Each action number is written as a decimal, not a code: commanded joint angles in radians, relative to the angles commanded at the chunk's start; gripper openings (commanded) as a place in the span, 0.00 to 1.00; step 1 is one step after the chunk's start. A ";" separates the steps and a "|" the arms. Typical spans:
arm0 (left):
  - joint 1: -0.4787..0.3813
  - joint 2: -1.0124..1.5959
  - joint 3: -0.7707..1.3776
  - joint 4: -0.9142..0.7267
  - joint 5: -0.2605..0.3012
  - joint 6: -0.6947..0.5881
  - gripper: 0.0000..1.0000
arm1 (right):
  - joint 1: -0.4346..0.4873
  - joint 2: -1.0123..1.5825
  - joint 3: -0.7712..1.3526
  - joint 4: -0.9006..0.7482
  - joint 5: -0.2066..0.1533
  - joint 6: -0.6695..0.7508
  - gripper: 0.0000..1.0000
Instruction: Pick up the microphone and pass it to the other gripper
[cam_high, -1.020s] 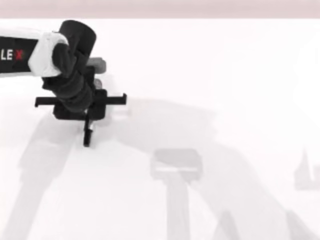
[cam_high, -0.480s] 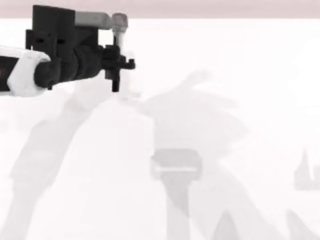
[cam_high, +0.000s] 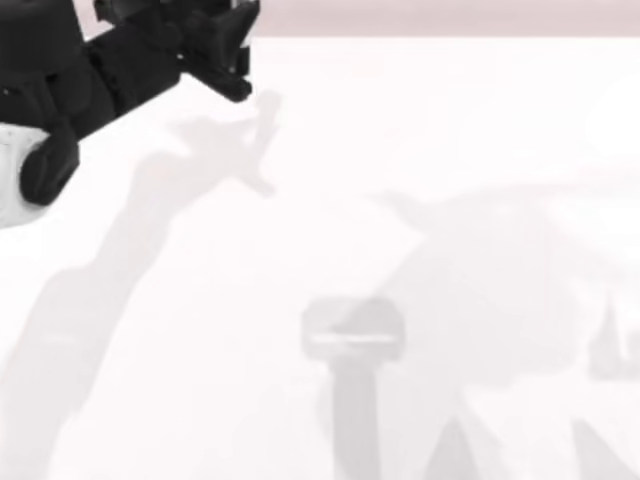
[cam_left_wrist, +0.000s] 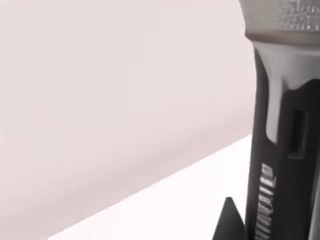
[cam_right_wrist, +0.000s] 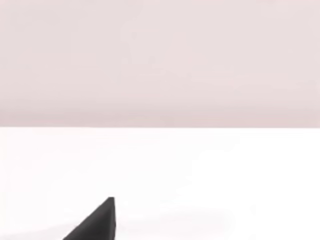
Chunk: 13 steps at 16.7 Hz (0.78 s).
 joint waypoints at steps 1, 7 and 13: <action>0.002 -0.014 -0.007 0.025 0.012 0.007 0.00 | 0.000 0.000 0.000 0.000 0.000 0.000 1.00; -0.003 -0.021 -0.008 0.040 0.018 0.013 0.00 | 0.000 0.000 0.000 0.000 0.000 0.000 1.00; -0.149 -0.096 -0.067 0.054 -0.135 0.010 0.00 | 0.000 0.000 0.000 0.000 0.000 0.000 1.00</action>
